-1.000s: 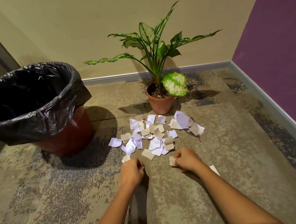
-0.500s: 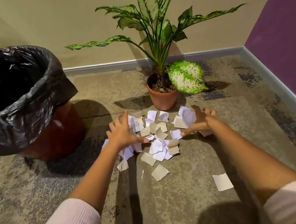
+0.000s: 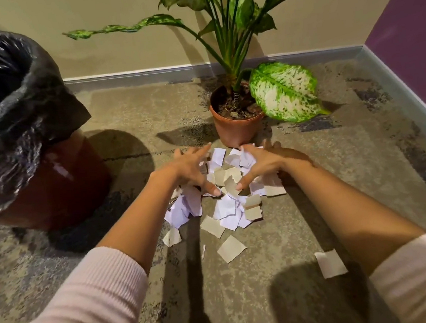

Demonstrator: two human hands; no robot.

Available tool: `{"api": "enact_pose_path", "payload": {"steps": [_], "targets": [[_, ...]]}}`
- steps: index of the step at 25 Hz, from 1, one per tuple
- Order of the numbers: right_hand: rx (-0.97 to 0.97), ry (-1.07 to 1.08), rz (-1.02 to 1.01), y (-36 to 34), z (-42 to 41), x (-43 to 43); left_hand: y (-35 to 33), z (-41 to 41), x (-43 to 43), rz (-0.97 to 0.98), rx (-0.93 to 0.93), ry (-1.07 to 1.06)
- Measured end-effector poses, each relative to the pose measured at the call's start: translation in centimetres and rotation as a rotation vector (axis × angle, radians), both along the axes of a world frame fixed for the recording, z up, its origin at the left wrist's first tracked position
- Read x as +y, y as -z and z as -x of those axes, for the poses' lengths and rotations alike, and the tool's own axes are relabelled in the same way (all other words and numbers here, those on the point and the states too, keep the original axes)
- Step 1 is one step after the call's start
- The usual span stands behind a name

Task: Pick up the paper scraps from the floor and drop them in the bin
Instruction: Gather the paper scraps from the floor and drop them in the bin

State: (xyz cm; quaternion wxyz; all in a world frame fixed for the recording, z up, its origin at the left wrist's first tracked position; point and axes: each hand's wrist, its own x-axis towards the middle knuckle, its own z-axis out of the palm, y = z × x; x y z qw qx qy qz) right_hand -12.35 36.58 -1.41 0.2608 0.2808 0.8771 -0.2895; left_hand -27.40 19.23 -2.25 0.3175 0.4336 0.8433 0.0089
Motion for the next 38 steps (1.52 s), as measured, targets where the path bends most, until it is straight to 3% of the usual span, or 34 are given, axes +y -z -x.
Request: {"api": "enact_pose_path", "payload": {"steps": [5, 13, 18, 26, 30, 38], "targets": [[-0.119, -0.174, -0.061, -0.3, 0.7, -3.9, -0.3, -2.5, -0.7, 0.052, 0.030, 0.124], [-0.099, -0.249, -0.106, -0.3, -3.3, -10.2, -0.8, -7.8, -5.0, 0.283, 0.109, 0.131], [0.020, -0.262, -0.263, 0.7, -6.6, -13.6, 0.3, -10.5, -8.5, 0.051, 0.065, -0.012], [0.221, -0.148, -0.201, 1.5, -9.6, -16.1, 1.1, -13.9, -11.9, -0.334, 0.027, -0.114], [0.371, 0.029, -0.165, 2.0, -10.7, -15.9, 0.8, -15.2, -12.8, -0.418, -0.007, -0.219], [0.475, 0.698, 0.243, 1.0, -14.5, -13.7, -1.2, -15.9, -14.6, -0.622, -0.237, -0.625]]}}
